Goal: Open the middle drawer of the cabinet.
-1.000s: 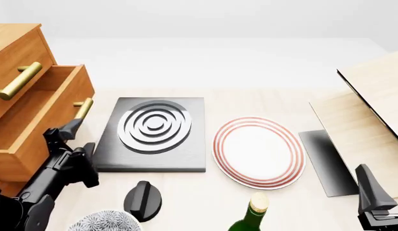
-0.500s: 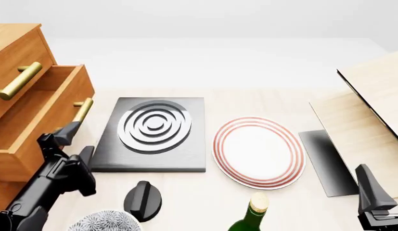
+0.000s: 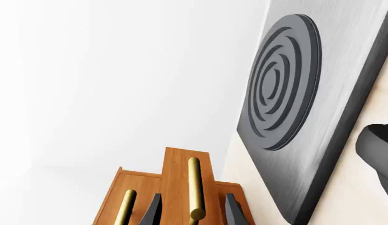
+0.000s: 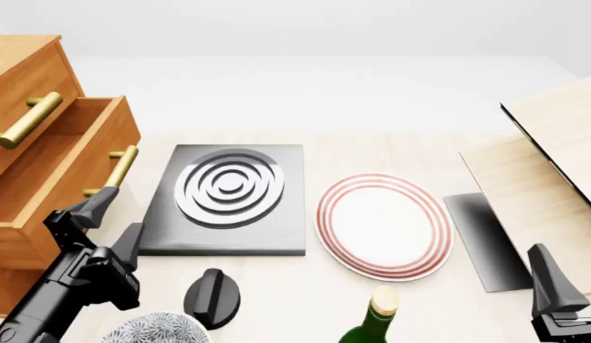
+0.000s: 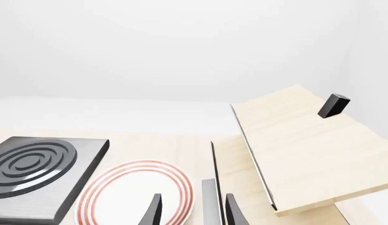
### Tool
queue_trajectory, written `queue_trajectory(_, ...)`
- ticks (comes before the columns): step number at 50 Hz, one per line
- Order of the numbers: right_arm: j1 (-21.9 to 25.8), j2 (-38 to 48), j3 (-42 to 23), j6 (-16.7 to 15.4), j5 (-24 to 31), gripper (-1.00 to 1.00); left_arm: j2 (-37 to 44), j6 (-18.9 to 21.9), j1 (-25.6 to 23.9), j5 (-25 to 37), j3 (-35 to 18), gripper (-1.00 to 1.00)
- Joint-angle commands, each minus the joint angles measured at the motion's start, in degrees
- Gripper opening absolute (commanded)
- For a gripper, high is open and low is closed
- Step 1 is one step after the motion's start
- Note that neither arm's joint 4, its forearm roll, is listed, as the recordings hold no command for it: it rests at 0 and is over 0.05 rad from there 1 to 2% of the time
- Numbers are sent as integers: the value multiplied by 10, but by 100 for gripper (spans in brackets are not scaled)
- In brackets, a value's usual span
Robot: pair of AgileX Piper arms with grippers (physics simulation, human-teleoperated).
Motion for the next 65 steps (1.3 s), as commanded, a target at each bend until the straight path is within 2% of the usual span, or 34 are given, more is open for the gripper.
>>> queue_trajectory(1,2,0,5,4,-1,100,-34,-19,-20,-3,17,100)
queue_trajectory(10,2,0,5,4,-1,100,-59,-30,-37,-1,18,100)
queue_trajectory(15,2,0,5,4,-1,100,-143,-45,-62,58,13,100)
queue_trajectory(26,2,0,5,4,-1,100,-244,-70,-78,172,-20,100)
queue_trajectory(28,1,0,5,4,-1,100,-278,-90,-73,228,-38,100)
queue_trajectory(32,2,0,5,4,-1,100,-319,-108,-74,291,-56,100)
queue_trajectory(39,2,0,5,4,-1,100,-398,-161,-70,443,-115,100)
queue_trajectory(40,2,0,5,4,-1,100,-399,-161,-70,444,-115,100)
queue_trajectory(46,1,0,5,4,-1,100,-428,-224,-66,558,-173,100)
queue_trajectory(53,2,0,5,4,-1,100,-440,-289,-59,658,-235,100)
queue_trajectory(65,1,0,5,4,-1,100,-436,-355,-53,734,-305,100)
